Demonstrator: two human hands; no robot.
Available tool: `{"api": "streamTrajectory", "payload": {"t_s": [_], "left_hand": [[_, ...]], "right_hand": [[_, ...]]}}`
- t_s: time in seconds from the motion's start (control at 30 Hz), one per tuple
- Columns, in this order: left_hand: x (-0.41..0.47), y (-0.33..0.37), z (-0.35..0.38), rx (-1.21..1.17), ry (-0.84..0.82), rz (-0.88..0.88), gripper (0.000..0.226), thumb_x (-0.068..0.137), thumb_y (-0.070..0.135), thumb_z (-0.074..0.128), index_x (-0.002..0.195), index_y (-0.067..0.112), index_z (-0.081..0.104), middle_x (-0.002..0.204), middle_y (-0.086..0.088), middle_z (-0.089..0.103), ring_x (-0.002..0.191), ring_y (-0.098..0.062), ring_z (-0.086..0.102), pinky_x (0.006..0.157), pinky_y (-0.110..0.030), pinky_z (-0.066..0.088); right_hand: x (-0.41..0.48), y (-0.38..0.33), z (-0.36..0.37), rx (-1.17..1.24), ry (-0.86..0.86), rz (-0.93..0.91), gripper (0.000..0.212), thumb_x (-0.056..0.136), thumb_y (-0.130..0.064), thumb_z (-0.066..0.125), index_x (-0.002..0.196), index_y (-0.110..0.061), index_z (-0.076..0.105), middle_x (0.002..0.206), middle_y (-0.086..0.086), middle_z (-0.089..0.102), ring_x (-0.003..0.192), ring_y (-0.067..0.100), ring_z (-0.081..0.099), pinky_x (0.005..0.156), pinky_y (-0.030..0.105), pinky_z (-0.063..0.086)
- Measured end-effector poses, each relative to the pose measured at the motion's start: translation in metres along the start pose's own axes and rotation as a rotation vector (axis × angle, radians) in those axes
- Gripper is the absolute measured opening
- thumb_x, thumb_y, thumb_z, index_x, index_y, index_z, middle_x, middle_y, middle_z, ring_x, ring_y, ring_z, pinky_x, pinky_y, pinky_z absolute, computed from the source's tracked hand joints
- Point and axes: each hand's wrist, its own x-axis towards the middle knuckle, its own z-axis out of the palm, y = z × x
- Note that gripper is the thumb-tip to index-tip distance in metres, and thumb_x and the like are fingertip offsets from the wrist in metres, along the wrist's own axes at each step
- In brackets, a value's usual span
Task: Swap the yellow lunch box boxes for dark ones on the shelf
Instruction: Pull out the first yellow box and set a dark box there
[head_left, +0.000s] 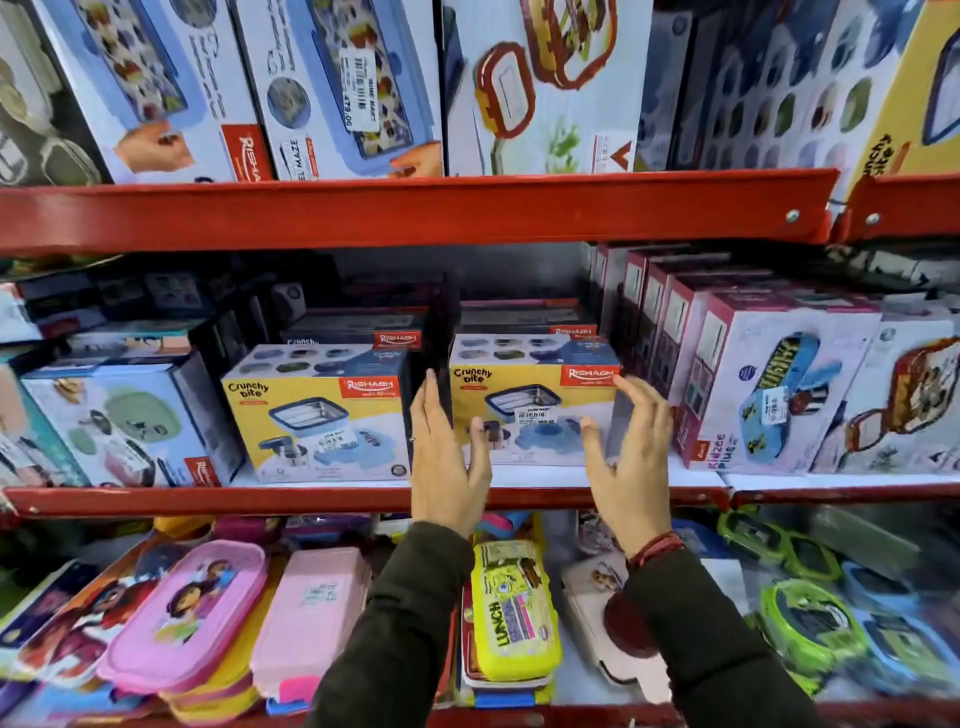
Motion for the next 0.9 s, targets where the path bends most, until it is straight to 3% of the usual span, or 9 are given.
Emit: {"api": "streamTrajectory", "payload": {"t_s": [0.1,0.2,0.3,0.4,0.47,0.53,0.63,0.8,0.9], "left_hand": [[0.001,-0.008,0.005,0.064,-0.081,-0.124,0.068,0.105,0.026,0.048,0.162,0.008,0.017,0.169,-0.012,0.026,0.153,-0.028,0.035,0.120,-0.020,0.029],[0.000,-0.011,0.009,0.125,-0.173,-0.211,0.064,0.105,0.024,0.050,0.159,0.002,0.025,0.163,-0.019,0.038,0.147,-0.035,0.044,0.119,-0.040,0.039],[0.001,-0.013,0.010,0.118,-0.185,-0.214,0.058,0.104,0.019,0.051,0.156,0.001,0.031,0.155,-0.020,0.047,0.141,-0.035,0.050,0.114,-0.038,0.043],[0.001,-0.011,0.005,0.017,-0.155,-0.230,0.058,0.102,0.011,0.055,0.154,0.003,0.033,0.149,-0.018,0.046,0.128,-0.031,0.056,0.099,-0.011,0.039],[0.001,-0.011,0.000,-0.113,-0.141,-0.231,0.059,0.100,0.007,0.058,0.153,0.006,0.033,0.143,-0.013,0.045,0.123,-0.022,0.055,0.093,0.004,0.035],[0.001,-0.010,-0.007,-0.236,-0.146,-0.217,0.059,0.100,0.009,0.060,0.153,0.011,0.034,0.141,-0.008,0.045,0.131,-0.022,0.052,0.107,-0.007,0.041],[0.000,-0.005,-0.013,-0.370,-0.142,-0.187,0.055,0.099,0.017,0.064,0.148,0.016,0.040,0.144,-0.005,0.052,0.139,-0.020,0.051,0.121,-0.043,0.042],[0.001,-0.001,-0.022,-0.384,-0.178,-0.095,0.082,0.076,0.036,0.087,0.145,0.023,0.043,0.146,0.001,0.053,0.140,-0.014,0.051,0.121,-0.043,0.042],[0.004,-0.005,-0.027,-0.367,-0.225,-0.034,0.086,0.078,0.029,0.085,0.150,0.020,0.040,0.150,0.001,0.047,0.143,-0.010,0.048,0.123,-0.043,0.040]], "right_hand": [[0.004,0.015,0.000,-0.073,-0.085,0.183,0.053,0.098,-0.028,0.060,0.145,-0.013,0.042,0.146,0.011,0.053,0.137,0.029,0.048,0.119,0.045,0.035],[0.005,0.023,0.002,-0.233,-0.251,0.300,0.047,0.099,-0.035,0.055,0.139,-0.011,0.048,0.133,0.017,0.067,0.134,0.036,0.054,0.129,0.049,0.012],[0.005,0.025,0.002,-0.242,-0.312,0.310,0.044,0.098,-0.033,0.058,0.136,-0.013,0.051,0.130,0.014,0.071,0.131,0.036,0.057,0.130,0.048,0.006],[0.005,0.026,-0.006,0.006,-0.291,0.351,0.044,0.093,-0.026,0.069,0.134,-0.017,0.054,0.132,0.008,0.069,0.128,0.029,0.060,0.116,0.041,0.038],[0.006,0.027,-0.016,0.170,-0.262,0.369,0.043,0.090,-0.024,0.074,0.130,-0.025,0.058,0.128,-0.004,0.070,0.123,0.012,0.063,0.105,0.030,0.048],[0.006,0.027,-0.024,0.255,-0.228,0.355,0.041,0.087,-0.026,0.078,0.123,-0.035,0.059,0.117,-0.021,0.070,0.111,-0.008,0.064,0.098,0.019,0.051],[0.009,0.022,-0.029,0.365,-0.113,0.358,0.035,0.085,-0.030,0.080,0.114,-0.033,0.062,0.113,-0.017,0.071,0.107,0.000,0.068,0.087,0.015,0.054],[0.017,0.007,-0.034,0.442,0.056,0.383,0.021,0.083,-0.048,0.077,0.094,-0.034,0.065,0.096,-0.008,0.070,0.091,0.008,0.065,0.077,0.016,0.050],[0.018,0.005,-0.038,0.476,0.064,0.400,0.030,0.086,-0.050,0.072,0.099,-0.023,0.070,0.096,-0.002,0.072,0.091,0.012,0.067,0.082,0.025,0.052]]}}
